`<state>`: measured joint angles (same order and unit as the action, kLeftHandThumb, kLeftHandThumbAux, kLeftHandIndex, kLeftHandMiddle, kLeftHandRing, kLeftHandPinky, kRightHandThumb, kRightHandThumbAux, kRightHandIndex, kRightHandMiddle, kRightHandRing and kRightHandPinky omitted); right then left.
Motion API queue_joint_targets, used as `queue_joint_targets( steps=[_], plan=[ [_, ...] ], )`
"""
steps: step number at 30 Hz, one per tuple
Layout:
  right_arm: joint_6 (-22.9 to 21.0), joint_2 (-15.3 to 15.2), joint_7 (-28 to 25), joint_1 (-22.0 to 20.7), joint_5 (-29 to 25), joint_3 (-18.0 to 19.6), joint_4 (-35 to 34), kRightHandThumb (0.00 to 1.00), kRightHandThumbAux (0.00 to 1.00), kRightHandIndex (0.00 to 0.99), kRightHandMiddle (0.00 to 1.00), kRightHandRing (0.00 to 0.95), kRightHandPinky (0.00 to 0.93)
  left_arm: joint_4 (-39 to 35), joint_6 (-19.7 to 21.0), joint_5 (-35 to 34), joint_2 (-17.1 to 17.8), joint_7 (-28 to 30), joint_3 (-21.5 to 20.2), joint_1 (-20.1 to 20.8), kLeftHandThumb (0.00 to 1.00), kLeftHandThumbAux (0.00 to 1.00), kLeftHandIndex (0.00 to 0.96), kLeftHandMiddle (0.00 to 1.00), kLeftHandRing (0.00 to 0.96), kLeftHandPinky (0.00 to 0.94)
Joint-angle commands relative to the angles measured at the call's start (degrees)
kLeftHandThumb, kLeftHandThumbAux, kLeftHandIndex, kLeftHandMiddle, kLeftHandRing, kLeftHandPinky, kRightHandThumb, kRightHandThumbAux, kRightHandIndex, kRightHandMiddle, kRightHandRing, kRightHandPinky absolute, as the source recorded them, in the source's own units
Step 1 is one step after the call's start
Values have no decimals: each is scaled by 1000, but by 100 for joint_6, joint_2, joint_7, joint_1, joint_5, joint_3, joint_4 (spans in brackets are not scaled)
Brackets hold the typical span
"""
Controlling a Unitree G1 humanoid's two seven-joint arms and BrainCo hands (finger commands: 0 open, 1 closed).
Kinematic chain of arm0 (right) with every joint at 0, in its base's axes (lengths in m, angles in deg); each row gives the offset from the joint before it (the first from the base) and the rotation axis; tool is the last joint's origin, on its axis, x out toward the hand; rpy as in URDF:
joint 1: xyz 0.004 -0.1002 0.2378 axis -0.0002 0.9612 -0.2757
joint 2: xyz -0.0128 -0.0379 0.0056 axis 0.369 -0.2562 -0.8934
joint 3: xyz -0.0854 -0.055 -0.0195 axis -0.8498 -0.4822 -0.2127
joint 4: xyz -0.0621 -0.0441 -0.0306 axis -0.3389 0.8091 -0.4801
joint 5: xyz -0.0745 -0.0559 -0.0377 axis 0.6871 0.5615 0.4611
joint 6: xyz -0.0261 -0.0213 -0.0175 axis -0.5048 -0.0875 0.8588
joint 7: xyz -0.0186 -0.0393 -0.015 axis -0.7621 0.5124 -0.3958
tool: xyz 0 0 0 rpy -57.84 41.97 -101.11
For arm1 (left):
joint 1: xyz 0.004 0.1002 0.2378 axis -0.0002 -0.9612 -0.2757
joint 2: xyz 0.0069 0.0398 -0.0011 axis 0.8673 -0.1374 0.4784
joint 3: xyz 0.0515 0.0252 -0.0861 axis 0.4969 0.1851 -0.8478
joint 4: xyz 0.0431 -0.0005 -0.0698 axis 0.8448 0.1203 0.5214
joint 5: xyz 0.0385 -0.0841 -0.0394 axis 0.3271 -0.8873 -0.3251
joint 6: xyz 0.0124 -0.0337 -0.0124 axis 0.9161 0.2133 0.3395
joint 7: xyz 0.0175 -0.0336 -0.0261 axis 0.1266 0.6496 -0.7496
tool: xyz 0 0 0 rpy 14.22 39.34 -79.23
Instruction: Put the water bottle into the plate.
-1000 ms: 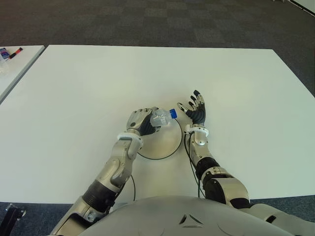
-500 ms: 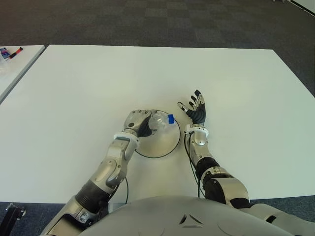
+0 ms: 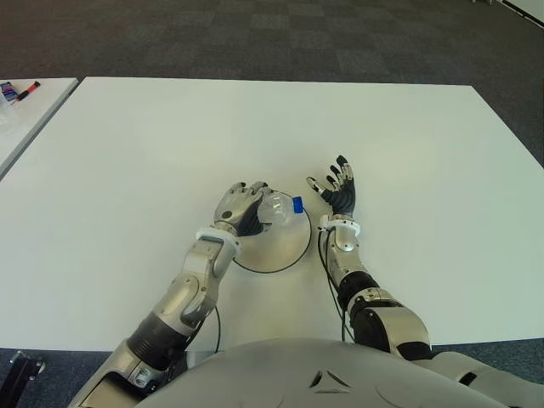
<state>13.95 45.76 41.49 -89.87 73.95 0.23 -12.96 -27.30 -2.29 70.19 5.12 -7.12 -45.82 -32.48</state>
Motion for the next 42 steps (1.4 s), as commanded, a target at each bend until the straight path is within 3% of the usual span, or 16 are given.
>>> queue_joint_targets(
  steps=[1,4,15,18,27,42],
  plan=[
    [-176,35,12,114,-26,26,188,0,956,97,92,105,176,-84,-107,-65,8,-115,-115,-27,593,789,0,0,0,0],
    [-185,34,19,108,-23,24,197,0,956,97,92,105,177,-47,-157,-43,1,-162,-135,-24,549,786,0,0,0,0],
    [-174,27,4,88,-23,23,236,0,956,97,92,107,175,41,-233,84,-5,-372,-147,-24,197,696,0,0,0,0],
    [-149,23,-7,87,-24,22,246,0,957,96,93,107,176,67,-257,111,-8,-452,-147,-27,155,668,0,0,0,0],
    [-123,7,-22,86,-6,4,279,0,956,90,94,108,174,188,-425,103,-11,-828,-174,-34,100,575,0,0,0,0],
    [-88,17,14,75,11,-7,306,0,961,98,96,110,172,361,-622,87,-50,-1426,-223,-54,117,457,0,0,0,0]
  ],
)
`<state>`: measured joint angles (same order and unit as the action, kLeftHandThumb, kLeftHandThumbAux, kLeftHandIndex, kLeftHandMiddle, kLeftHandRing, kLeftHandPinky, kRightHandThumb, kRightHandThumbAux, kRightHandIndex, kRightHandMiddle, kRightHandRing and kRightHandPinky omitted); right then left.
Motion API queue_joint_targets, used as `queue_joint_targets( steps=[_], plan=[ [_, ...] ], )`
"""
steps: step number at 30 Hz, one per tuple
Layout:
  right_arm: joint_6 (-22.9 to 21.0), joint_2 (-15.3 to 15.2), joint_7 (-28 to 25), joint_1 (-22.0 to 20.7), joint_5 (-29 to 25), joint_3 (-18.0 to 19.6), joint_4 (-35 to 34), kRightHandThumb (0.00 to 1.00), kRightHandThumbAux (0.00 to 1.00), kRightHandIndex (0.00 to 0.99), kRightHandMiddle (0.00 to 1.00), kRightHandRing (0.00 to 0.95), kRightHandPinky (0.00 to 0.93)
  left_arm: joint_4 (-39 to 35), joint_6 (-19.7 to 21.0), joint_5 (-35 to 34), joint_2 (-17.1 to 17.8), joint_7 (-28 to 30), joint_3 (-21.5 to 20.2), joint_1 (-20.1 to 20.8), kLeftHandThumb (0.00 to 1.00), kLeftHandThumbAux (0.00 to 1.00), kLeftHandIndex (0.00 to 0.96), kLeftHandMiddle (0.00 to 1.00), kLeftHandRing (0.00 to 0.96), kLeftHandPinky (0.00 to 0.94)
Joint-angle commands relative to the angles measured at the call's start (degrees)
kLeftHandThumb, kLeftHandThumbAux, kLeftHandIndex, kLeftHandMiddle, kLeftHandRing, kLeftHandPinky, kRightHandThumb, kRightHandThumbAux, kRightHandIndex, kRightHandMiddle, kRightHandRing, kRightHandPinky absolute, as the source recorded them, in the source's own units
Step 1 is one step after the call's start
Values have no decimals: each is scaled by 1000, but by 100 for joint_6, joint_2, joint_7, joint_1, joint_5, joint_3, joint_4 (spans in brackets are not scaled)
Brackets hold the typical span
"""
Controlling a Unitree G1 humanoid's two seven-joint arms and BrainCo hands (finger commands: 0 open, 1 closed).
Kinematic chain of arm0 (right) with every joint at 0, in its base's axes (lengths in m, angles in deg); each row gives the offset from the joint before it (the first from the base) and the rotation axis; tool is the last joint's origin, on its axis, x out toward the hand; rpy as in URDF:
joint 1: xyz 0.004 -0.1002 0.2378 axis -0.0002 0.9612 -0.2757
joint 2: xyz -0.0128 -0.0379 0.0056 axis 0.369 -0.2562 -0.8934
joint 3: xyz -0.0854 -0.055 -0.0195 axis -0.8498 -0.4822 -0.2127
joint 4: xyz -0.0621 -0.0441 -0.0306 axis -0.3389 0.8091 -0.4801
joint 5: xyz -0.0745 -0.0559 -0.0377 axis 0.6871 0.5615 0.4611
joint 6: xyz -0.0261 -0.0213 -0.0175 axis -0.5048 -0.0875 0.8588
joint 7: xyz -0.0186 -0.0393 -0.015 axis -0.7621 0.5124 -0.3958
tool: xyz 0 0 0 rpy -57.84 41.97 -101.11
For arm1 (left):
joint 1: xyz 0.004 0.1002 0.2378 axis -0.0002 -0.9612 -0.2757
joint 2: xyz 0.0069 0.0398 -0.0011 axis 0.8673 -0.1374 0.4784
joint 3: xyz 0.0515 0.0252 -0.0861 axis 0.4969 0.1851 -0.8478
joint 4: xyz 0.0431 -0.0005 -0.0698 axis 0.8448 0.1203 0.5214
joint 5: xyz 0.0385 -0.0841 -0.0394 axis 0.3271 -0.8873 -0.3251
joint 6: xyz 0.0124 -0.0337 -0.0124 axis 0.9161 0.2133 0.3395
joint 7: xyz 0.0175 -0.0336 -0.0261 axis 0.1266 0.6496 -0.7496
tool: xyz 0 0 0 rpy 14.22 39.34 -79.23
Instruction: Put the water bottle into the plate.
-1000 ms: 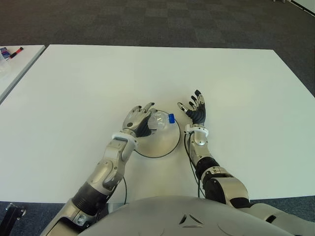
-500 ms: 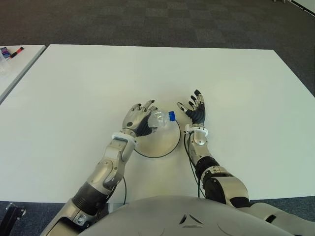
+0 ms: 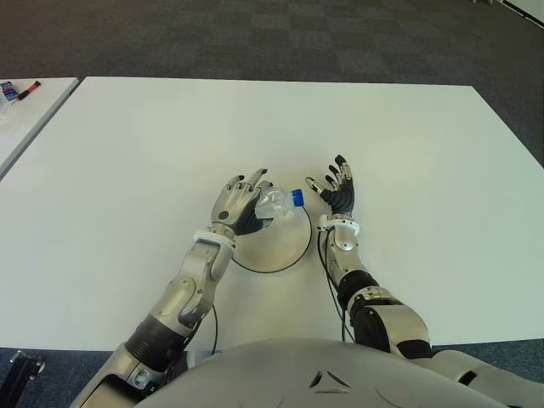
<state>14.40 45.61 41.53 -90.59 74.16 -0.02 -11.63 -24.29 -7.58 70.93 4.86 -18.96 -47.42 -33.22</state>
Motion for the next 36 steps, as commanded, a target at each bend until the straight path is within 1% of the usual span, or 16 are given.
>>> queue_joint_targets(
  steps=[1,11,22,26,36],
  plan=[
    [-135,32,6,147,-14,19,174,0,960,97,95,109,171,67,-102,14,-25,-268,-63,20,117,451,0,0,0,0],
    [-135,35,4,146,-17,21,178,0,957,92,91,103,167,130,-172,32,-27,-441,-68,13,110,400,0,0,0,0],
    [-116,31,19,148,-3,15,188,0,959,92,93,105,171,209,-306,32,14,-593,-72,28,60,373,0,0,0,0],
    [-109,30,-4,152,-7,12,189,0,959,93,93,107,174,226,-444,41,98,-656,-72,40,14,398,0,0,0,0],
    [-142,19,8,146,19,0,191,0,957,92,93,106,174,182,-617,110,220,-701,-89,38,0,440,0,0,0,0]
  ],
)
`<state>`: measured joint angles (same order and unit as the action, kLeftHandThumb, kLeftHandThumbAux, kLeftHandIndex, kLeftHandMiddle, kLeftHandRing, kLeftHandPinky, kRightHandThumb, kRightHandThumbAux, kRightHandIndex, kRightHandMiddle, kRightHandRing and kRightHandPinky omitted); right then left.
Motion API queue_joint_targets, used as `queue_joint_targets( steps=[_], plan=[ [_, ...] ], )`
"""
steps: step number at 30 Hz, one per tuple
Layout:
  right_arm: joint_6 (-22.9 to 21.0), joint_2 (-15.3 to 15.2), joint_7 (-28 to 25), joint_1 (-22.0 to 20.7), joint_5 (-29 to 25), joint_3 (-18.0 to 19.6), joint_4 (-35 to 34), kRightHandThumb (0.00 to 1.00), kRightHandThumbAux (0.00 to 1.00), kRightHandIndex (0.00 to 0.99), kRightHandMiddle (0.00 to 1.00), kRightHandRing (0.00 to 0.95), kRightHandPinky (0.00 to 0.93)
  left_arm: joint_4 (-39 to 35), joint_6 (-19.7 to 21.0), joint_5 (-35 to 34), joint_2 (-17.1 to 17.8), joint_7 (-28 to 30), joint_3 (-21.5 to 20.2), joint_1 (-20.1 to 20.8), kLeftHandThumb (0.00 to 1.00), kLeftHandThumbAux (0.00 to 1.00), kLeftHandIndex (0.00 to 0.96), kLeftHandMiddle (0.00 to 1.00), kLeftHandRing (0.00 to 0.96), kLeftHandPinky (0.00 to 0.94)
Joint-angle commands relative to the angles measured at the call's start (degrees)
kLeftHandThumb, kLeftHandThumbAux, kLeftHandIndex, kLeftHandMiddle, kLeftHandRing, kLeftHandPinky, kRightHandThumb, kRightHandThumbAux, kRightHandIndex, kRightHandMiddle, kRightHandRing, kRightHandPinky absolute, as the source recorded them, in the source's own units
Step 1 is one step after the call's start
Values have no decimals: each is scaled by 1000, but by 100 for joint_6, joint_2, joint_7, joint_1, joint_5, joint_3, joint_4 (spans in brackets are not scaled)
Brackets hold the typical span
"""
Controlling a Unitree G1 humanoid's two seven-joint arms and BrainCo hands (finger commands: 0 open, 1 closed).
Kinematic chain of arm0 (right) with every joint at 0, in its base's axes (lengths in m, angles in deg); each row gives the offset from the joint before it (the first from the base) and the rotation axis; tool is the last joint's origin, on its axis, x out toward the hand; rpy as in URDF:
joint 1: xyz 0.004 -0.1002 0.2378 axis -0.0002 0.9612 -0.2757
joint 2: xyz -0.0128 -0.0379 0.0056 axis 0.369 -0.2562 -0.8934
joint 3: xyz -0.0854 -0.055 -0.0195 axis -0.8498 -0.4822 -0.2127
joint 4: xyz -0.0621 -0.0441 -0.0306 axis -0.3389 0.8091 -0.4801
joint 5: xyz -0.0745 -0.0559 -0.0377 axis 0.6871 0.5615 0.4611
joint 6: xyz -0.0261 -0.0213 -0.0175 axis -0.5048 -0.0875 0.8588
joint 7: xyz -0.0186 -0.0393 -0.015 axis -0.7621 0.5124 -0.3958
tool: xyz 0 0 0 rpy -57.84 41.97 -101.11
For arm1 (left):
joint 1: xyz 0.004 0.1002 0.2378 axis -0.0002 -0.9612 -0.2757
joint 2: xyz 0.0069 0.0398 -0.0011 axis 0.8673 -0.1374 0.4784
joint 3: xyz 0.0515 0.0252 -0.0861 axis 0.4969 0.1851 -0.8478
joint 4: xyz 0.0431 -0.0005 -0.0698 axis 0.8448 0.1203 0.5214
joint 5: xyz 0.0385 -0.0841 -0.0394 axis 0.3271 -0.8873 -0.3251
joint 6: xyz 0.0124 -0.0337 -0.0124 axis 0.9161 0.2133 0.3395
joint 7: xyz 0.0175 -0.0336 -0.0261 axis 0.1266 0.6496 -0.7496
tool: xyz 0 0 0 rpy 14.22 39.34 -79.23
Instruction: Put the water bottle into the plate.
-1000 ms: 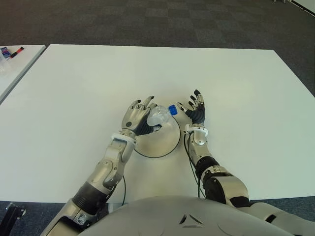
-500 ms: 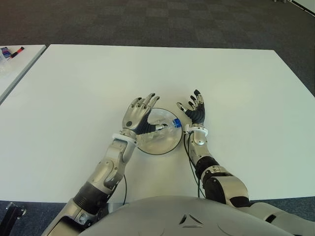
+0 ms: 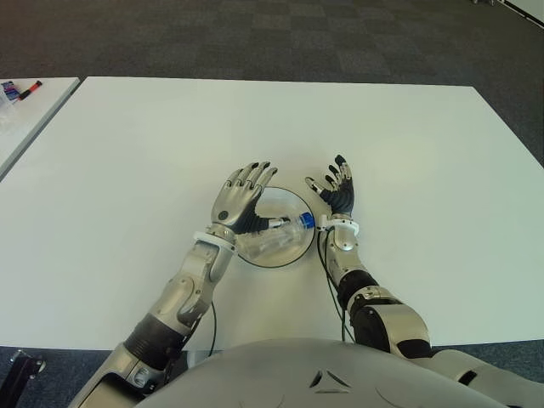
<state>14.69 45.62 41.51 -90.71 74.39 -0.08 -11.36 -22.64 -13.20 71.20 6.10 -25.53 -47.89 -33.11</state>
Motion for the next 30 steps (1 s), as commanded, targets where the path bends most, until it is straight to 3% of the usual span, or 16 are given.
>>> queue_joint_targets(
  steps=[1,19,30],
  plan=[
    [-175,18,9,157,-3,8,164,0,957,92,92,106,173,14,-62,89,101,-37,-43,27,0,444,0,0,0,0],
    [-185,3,-6,159,-8,18,169,0,954,95,92,108,179,-96,2,46,12,128,-107,-51,0,474,0,0,0,0],
    [-176,-4,8,168,12,12,162,0,955,97,94,112,183,-174,-15,-446,-224,-26,-342,-209,0,544,0,0,0,0]
  ],
)
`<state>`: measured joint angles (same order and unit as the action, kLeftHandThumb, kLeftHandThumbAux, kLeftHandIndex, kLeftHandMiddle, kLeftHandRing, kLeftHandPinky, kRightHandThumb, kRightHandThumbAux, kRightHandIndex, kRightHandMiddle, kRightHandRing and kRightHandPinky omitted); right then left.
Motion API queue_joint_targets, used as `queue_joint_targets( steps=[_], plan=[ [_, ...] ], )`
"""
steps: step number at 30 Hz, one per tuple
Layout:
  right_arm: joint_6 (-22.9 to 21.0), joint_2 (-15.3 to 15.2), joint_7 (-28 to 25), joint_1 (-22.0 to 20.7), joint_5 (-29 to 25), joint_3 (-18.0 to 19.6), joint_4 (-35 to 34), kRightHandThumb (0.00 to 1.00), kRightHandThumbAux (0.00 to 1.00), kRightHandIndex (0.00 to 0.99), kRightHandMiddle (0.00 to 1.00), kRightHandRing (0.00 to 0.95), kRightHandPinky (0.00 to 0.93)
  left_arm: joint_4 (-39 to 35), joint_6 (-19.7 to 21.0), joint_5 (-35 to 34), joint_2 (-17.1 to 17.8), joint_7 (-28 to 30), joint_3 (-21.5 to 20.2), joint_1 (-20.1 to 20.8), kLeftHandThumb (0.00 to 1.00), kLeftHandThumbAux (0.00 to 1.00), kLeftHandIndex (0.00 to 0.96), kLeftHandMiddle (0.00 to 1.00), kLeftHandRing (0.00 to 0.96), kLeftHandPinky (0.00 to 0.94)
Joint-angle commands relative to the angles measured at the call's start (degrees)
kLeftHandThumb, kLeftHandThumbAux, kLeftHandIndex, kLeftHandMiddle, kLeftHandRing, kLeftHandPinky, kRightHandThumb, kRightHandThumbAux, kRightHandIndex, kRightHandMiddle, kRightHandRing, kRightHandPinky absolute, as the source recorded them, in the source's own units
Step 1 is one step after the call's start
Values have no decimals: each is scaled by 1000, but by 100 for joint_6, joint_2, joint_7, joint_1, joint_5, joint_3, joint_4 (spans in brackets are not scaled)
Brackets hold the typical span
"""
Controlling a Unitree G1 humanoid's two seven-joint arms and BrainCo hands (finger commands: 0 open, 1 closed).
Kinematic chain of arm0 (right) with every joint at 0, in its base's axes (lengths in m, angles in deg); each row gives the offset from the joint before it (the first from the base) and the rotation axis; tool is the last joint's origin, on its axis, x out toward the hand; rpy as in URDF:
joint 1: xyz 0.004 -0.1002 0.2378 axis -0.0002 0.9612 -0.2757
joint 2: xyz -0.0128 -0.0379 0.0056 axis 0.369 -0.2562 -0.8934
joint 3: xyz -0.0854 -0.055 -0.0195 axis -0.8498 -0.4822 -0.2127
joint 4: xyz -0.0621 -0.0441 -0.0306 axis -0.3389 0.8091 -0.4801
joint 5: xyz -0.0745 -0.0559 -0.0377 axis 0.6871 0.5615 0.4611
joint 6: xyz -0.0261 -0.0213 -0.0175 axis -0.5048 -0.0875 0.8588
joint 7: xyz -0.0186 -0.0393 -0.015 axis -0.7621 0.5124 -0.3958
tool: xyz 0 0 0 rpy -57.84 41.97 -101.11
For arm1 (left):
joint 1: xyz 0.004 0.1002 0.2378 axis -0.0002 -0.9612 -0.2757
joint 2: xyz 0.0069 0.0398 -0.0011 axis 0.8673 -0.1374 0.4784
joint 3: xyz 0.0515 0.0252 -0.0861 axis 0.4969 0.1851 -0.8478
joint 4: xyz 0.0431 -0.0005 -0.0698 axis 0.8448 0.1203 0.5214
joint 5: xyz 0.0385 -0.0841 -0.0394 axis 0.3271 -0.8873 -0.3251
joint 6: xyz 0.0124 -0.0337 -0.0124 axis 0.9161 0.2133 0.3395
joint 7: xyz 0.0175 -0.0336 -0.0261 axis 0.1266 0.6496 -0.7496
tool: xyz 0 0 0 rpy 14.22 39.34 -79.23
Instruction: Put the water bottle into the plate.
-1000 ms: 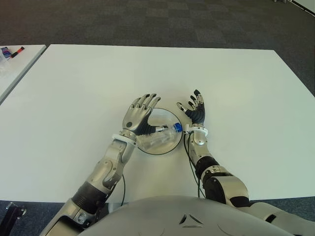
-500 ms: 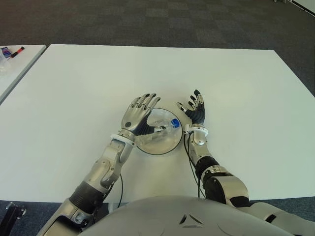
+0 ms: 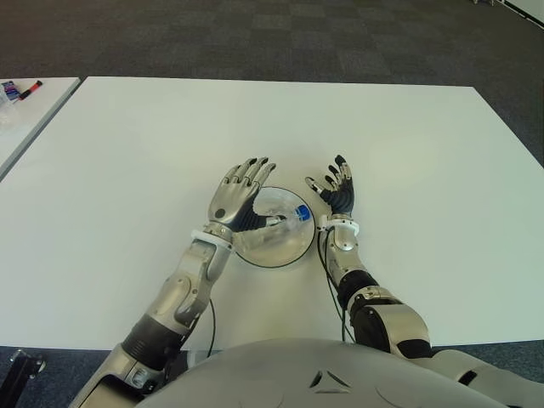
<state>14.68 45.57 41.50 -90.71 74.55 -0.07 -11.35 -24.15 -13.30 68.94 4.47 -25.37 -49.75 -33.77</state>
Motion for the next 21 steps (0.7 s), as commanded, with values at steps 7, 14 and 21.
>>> queue_joint_targets(
  steps=[7,14,21],
  plan=[
    [-179,8,7,165,-6,17,167,0,954,99,93,109,176,-107,-93,-360,-87,-136,-316,-210,0,576,0,0,0,0],
    [-174,26,-8,156,-40,43,189,0,958,103,93,106,167,-614,7,-639,-148,83,-619,-334,0,613,0,0,0,0],
    [-200,20,10,153,-28,37,191,0,951,102,91,103,171,-980,130,-764,-213,164,-887,-354,0,670,0,0,0,0]
  ],
)
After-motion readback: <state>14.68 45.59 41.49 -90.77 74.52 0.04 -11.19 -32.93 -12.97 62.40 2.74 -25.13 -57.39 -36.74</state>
